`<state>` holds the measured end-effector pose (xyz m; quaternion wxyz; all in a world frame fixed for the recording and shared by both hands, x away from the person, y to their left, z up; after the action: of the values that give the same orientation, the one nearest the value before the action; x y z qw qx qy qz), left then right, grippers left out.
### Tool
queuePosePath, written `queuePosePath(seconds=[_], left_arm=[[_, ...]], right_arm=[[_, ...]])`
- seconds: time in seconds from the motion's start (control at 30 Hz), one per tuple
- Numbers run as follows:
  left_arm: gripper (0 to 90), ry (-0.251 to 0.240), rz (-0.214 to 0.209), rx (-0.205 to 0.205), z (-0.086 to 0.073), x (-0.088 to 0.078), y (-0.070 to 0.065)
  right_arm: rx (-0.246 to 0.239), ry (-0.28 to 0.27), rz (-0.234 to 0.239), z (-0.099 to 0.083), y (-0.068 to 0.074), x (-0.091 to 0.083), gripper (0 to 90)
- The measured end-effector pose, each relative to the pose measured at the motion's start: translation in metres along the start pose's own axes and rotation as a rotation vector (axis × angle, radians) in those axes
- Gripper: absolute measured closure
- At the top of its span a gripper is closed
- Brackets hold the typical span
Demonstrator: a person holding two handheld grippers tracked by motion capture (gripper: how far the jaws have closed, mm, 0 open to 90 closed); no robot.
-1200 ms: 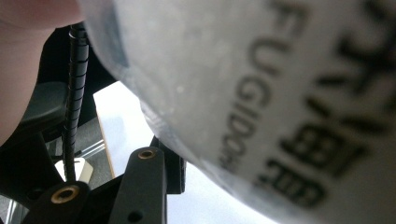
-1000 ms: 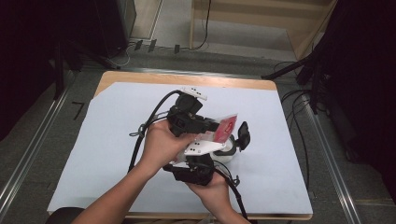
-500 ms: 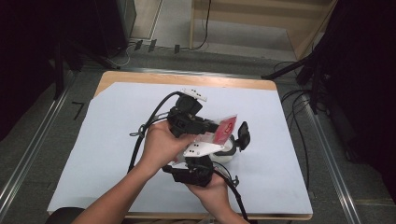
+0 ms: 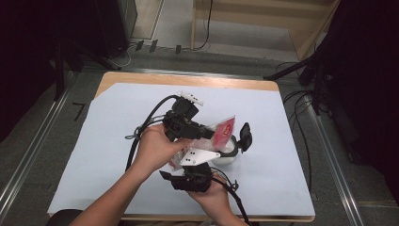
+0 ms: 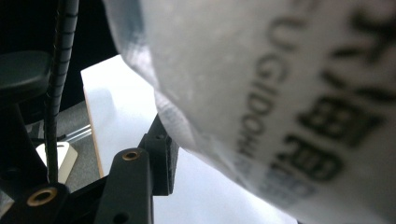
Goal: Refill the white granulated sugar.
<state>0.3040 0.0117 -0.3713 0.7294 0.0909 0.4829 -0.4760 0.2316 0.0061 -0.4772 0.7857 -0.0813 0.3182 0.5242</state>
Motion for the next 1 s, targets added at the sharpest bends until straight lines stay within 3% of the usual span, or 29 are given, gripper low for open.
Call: queuePosePath(seconds=[0.37,0.6,0.77,1.0], left_arm=[[79.3,0.069,-0.005,0.003,-0.007,0.006,0.002],[78.4,0.085,-0.014,-0.009,-0.009,0.008,0.004],[78.3,0.103,-0.024,-0.010,-0.009,0.012,0.006],[77.6,0.098,-0.035,-0.018,-0.010,0.015,0.008]], right_arm=[[-0.029,0.039,0.005,-0.013,0.004,0.006,55.1],[-0.038,0.058,-0.002,-0.017,0.004,0.009,55.4],[-0.073,0.072,-0.026,-0.020,0.003,0.013,55.7],[-0.076,0.082,-0.024,-0.023,0.003,0.016,55.9]])
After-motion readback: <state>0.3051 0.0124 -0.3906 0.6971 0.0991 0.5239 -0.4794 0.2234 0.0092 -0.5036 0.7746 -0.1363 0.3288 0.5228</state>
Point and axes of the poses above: each handheld gripper's, and its own axes: x roughly forward along the jaws, z roughly out of its top, y roughly to its left, the point moved 6 cm from there along x, roughly forward along the jaws, and after that the axes turned 9 degrees about y, right-handed, at the moved point
